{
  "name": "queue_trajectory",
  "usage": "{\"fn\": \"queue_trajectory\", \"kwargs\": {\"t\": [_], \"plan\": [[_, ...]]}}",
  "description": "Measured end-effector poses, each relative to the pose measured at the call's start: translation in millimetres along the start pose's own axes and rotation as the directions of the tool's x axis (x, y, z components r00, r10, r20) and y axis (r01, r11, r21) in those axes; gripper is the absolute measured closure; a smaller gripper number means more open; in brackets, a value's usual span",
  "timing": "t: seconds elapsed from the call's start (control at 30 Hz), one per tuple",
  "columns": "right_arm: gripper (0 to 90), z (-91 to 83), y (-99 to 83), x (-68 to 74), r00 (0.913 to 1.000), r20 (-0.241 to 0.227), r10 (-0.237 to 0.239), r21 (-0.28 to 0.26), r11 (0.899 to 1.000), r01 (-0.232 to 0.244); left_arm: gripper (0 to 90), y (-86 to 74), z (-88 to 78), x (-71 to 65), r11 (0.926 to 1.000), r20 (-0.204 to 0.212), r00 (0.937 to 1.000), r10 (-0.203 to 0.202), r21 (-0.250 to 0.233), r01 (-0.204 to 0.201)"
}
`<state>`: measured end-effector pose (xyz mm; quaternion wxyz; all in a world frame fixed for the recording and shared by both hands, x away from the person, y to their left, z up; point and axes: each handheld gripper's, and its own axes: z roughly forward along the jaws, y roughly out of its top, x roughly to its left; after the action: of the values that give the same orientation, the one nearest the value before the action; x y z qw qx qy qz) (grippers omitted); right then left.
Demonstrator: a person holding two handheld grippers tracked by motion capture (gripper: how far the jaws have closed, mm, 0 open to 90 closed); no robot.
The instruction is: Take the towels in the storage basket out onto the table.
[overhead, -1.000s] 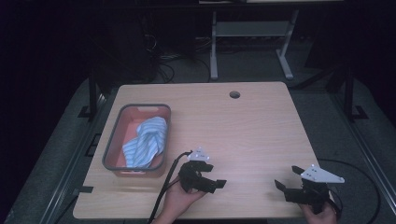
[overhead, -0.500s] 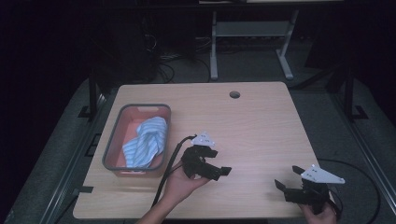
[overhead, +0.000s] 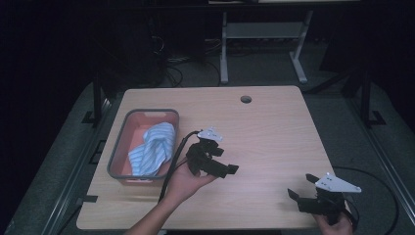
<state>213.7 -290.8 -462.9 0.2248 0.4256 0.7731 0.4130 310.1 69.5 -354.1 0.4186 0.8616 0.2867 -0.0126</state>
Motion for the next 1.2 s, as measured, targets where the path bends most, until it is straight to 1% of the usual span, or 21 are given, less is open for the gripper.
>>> {"fn": "queue_trajectory", "kwargs": {"t": [0.07,0.1,0.13,0.2,0.33,0.37,0.4,0.43,0.5,0.57,0.6,0.63,0.77,0.8,0.87,0.9,1.07,1.17,1.2], "plan": [[14.3,-0.5,-0.1,-0.3,1.0,0.002,-0.001,-0.002,1.0,0.001,19.3,1.9,-1.4,1.5,1.0,0.002,1.0,0.001,0.004,-0.001],[14.3,-1.9,-0.2,-0.2,0.9999,0.002,0.01,-0.004,1.0,-0.01,19.2,5.6,-4.1,4.1,0.9999,-0.014,0.9999,-0.002,0.011,0.002],[14.3,-1.9,-0.2,-0.2,0.9999,0.002,0.01,-0.004,1.0,-0.01,18.7,5.6,-4.1,4.1,0.9999,-0.014,0.9999,-0.002,0.011,0.002],[14.3,-2.4,-0.5,-1.4,0.9999,0.002,0.011,-0.008,1.0,-0.011,18.7,9.9,-10.0,9.3,0.9999,-0.021,0.9997,-0.015,0.008,0.015],[14.3,-2.5,-0.1,-1.7,0.9999,0.001,0.012,-0.011,1.0,-0.012,18.7,13.6,-15.9,14.2,0.9998,-0.028,0.9995,-0.018,0.011,0.018],[14.3,-3.1,0.2,-1.7,0.9999,-0.001,0.01,-0.013,1.0,-0.01,18.6,15.0,-20.7,18.1,0.9998,-0.03,0.9994,-0.019,0.009,0.019],[14.3,-3.5,0.3,-1.4,1.0,0.001,0.01,-0.016,1.0,-0.01,18.4,15.1,-22.5,20.3,0.9995,-0.022,0.9993,-0.031,-0.002,0.031],[14.3,-3.9,0.2,-1.2,0.9999,0.003,0.011,-0.017,1.0,-0.011,18.4,15.2,-24.1,22.5,0.9993,-0.021,0.9991,-0.037,-0.002,0.037],[14.3,-4.0,-0.2,-1.8,0.9999,0.002,0.012,-0.017,1.0,-0.012,18.4,15.5,-27.1,26.2,0.9994,-0.031,0.9989,-0.035,0.006,0.035],[14.3,-4.3,-0.3,-2.4,0.9999,0.002,0.011,-0.017,1.0,-0.011,18.4,15.6,-30.5,29.6,0.9988,-0.028,0.9984,-0.049,-0.002,0.049],[14.3,-4.3,-0.3,-2.4,0.9999,0.002,0.011,-0.017,1.0,-0.011,18.4,15.6,-30.5,29.6,0.9988,-0.028,0.9984,-0.049,-0.002,0.049],[14.3,-4.8,-0.3,-2.1,0.9999,0.0,0.011,-0.018,1.0,-0.011,18.4,16.1,-34.8,32.6,0.9987,-0.04,0.9979,-0.052,-0.002,0.051],[14.4,-5.4,-0.3,-1.3,0.9999,0.001,0.012,-0.022,1.0,-0.012,18.5,16.5,-41.1,36.0,0.9987,-0.054,0.9972,-0.052,0.0,0.052],[14.4,-4.9,-0.2,-1.3,0.9999,0.0,0.012,-0.017,1.0,-0.012,19.2,16.4,-45.7,38.5,0.9986,-0.058,0.9969,-0.053,0.005,0.053],[14.3,-4.5,0.0,-0.9,0.9999,-0.001,0.013,-0.015,1.0,-0.014,20.4,16.1,-47.7,39.8,0.9983,-0.06,0.9965,-0.057,0.004,0.058],[14.3,-4.3,0.1,-0.8,0.9999,-0.001,0.011,-0.015,1.0,-0.011,20.4,15.3,-51.8,42.4,0.998,-0.07,0.9955,-0.064,0.002,0.064],[14.4,-4.2,-0.1,0.3,1.0,-0.005,0.005,-0.014,1.0,-0.005,20.4,13.6,-60.0,49.0,0.9967,-0.07,0.9942,-0.081,-0.007,0.081],[14.4,-4.6,-0.3,0.0,1.0,-0.002,0.008,-0.014,1.0,-0.008,20.4,11.6,-66.1,54.3,0.9955,-0.076,0.9927,-0.094,-0.014,0.093],[14.4,-4.4,-0.4,-0.3,1.0,-0.002,0.005,-0.014,1.0,-0.006,20.3,10.4,-70.4,57.9,0.995,-0.083,0.9916,-0.099,-0.02,0.097]]}}
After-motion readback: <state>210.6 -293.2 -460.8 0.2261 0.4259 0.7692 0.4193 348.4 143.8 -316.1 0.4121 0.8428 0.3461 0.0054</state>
